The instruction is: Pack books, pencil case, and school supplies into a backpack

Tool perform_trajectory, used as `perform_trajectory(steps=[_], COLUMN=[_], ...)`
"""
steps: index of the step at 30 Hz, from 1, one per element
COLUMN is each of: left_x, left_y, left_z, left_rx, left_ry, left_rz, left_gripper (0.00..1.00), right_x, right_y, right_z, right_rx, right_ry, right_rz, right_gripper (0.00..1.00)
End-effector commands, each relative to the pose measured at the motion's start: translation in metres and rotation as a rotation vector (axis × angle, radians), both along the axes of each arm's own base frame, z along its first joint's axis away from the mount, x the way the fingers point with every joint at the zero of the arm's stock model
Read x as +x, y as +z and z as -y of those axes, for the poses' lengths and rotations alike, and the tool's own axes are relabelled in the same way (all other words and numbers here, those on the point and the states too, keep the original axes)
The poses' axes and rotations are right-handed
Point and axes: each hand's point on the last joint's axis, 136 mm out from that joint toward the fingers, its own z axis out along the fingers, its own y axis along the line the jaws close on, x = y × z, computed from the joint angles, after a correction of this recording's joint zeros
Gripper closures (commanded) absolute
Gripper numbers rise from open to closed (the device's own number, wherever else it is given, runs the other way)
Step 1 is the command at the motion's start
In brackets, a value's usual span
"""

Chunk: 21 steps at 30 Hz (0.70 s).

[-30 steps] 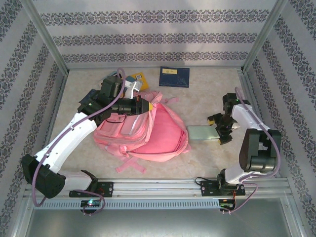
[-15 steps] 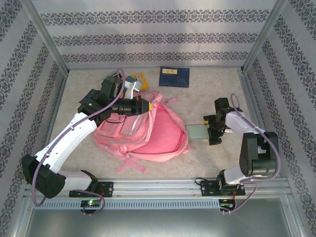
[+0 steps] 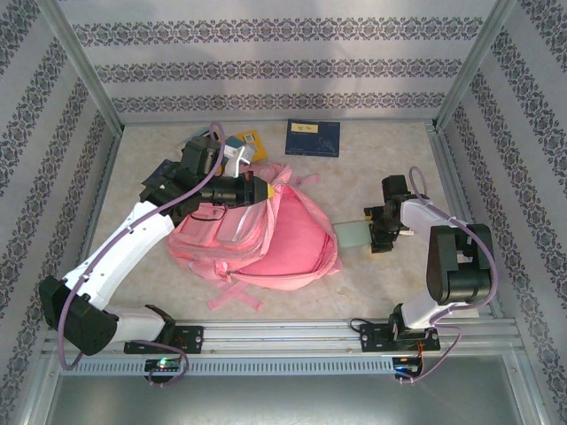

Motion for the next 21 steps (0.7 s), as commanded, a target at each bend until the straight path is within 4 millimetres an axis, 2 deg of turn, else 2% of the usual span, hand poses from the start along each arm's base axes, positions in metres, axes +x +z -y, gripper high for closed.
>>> perform_trajectory(steps=[1, 4, 8, 12, 16, 21], left_x=[0.000, 0.000, -0.004, -0.006, -0.005, -0.001], left_y=[0.026, 0.034, 0.051, 0.067, 0.081, 0.095], left_z=[0.001, 0.000, -0.001, -0.007, -0.014, -0.016], left_rx=[-0.033, -0.029, -0.024, -0.028, -0.022, -0.015], left_ry=[-0.012, -0.015, -0.035, -0.037, -0.032, -0.043], left_rz=[0.046, 0.056, 0.077, 0.085, 0.105, 0.129], left_gripper=[1.00, 1.00, 1.00, 1.00, 1.00, 1.00], right_x=[0.006, 0.011, 0.023, 0.036, 0.049, 0.056], right_y=[0.007, 0.031, 0.084, 0.135, 0.179, 0.214], right_z=[0.006, 0.016, 0.031, 0.030, 0.004, -0.056], right_rx=[-0.041, -0.097, -0.215, -0.282, -0.307, -0.229], right_ry=[0.029, 0.069, 0.172, 0.273, 0.389, 0.568], right_rz=[0.039, 0.085, 0.192, 0.327, 0.471, 0.624], right_gripper=[0.26, 0.29, 0.34, 0.39, 0.40, 0.40])
